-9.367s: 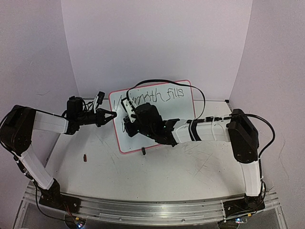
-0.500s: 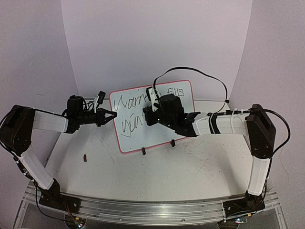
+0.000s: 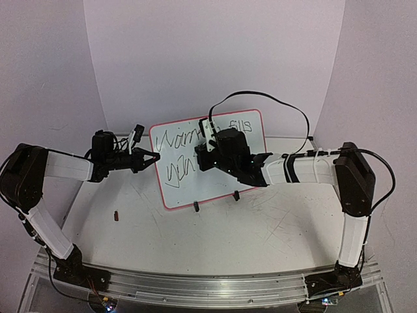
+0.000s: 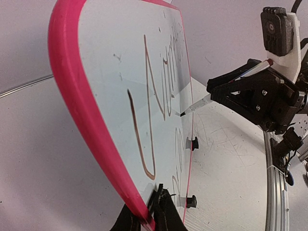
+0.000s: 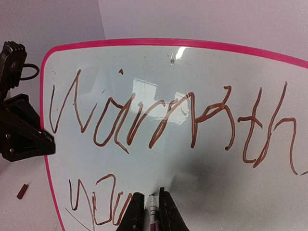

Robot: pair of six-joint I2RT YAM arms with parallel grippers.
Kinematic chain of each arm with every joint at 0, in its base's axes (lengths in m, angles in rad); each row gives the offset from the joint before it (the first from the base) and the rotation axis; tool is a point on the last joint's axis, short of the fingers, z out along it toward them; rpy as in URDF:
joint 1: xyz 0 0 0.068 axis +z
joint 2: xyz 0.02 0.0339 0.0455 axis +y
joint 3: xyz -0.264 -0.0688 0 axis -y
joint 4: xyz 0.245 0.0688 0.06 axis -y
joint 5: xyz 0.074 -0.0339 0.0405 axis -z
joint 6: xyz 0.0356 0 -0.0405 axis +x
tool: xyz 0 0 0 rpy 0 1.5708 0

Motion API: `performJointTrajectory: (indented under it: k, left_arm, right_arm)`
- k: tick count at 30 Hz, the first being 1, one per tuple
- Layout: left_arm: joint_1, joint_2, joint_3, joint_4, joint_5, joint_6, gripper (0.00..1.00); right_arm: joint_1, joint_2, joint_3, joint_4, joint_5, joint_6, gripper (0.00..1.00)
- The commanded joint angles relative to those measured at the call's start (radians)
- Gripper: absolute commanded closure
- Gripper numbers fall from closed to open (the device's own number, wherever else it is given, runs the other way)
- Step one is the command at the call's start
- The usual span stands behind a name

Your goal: Write a sentence on the whiteboard

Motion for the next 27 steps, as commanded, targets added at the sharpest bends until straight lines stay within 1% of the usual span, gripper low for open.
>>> performJointTrajectory:
  k: [1,16,20,27]
  left_arm:
    - [-0.003,0.026,0.011,-0.067,-0.159,0.149,1.00]
    - [-0.003,0.025,0.010,-0.068,-0.158,0.149,1.00]
    - [-0.004,0.023,0.010,-0.068,-0.158,0.149,1.00]
    - [-0.005,0.025,0.010,-0.069,-0.158,0.149,1.00]
  right_arm:
    - [0.003,-0.001,-0.001,0.004,0.039,0.003,1.00]
    - [0.037,-0.034,-0.114,-0.022,0.035,0.065,1.00]
    - [0.038,-0.027,-0.108,-0.022,0.046,0.066,1.00]
    - [0.030,-0.013,-0.041,0.005,0.082,0.040,1.00]
